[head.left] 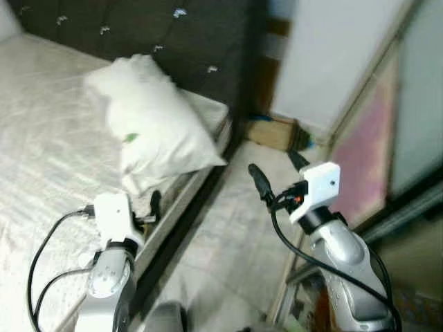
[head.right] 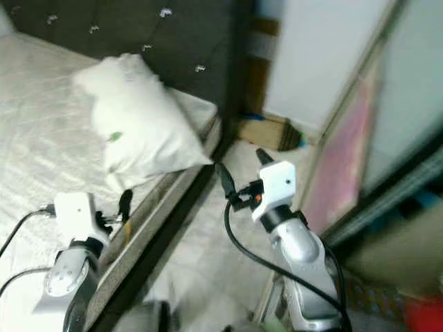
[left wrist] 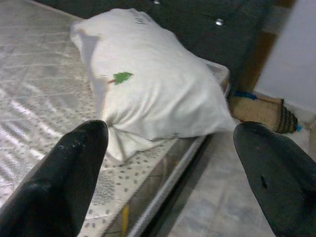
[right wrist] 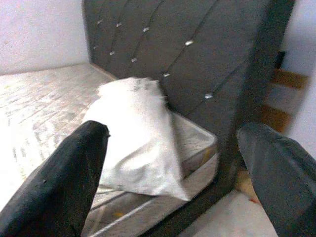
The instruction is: Clean up the room
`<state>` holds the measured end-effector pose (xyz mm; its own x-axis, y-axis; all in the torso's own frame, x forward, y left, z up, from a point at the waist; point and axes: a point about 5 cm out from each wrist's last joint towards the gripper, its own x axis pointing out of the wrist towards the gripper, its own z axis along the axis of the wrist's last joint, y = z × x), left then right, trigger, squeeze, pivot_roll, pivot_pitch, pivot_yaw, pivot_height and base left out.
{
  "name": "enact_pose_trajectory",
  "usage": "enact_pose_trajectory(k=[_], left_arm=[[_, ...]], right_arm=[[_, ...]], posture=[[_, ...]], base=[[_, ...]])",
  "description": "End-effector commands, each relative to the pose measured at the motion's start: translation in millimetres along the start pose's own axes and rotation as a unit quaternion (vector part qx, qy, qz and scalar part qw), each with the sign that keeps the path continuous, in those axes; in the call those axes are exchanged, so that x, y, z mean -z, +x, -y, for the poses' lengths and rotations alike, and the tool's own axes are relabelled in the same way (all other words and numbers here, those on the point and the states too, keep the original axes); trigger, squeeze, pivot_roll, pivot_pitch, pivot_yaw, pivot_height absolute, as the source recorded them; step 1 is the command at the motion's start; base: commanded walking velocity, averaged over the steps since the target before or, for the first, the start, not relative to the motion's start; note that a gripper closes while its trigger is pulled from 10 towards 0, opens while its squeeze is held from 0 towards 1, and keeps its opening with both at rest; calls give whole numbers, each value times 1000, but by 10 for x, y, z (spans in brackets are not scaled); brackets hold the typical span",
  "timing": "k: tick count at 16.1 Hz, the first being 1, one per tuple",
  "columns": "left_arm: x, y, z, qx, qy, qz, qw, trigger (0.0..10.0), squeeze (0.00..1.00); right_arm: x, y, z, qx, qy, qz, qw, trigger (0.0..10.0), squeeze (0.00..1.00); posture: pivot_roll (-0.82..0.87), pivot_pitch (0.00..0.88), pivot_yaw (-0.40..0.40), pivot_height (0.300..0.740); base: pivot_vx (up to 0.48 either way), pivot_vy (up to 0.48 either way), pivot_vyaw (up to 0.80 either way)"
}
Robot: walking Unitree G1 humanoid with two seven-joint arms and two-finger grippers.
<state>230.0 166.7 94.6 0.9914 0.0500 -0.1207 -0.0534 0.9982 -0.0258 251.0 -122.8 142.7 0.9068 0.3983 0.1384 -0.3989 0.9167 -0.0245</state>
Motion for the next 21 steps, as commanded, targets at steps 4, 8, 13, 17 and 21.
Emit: enact_pose_trajectory(k=[4, 8, 13, 17, 21], left_arm=[[15, 10, -66, -10, 15, 1, 1000, 10000, 0], [12, -15, -74, 3, 12, 6, 1000, 10000, 0], [13, -7, -31, 11, 12, 8, 1000, 10000, 0], [14, -9, -24, 14, 10, 9, 1000, 10000, 0], [31, 5, -27, -1, 8, 5, 1000, 10000, 0]], right_arm=[[191, -17, 91, 32, 15, -37, 999, 10000, 0], [285, 14, 80, 18, 8, -51, 999, 10000, 0], [317, 51, 73, 6, 8, -44, 999, 10000, 0], [359, 36, 94, 11, 14, -46, 999, 10000, 0], [385, 19, 172, 33, -5, -53, 998, 10000, 0]], posture=[[25, 115, -78, 740], [29, 116, -82, 740], [24, 128, -82, 740], [23, 130, -84, 740], [21, 132, -84, 740]], base=[[0, 0, 200], [0, 0, 0], [251, 0, 800], [330, 0, 600], [82, 0, 0]])
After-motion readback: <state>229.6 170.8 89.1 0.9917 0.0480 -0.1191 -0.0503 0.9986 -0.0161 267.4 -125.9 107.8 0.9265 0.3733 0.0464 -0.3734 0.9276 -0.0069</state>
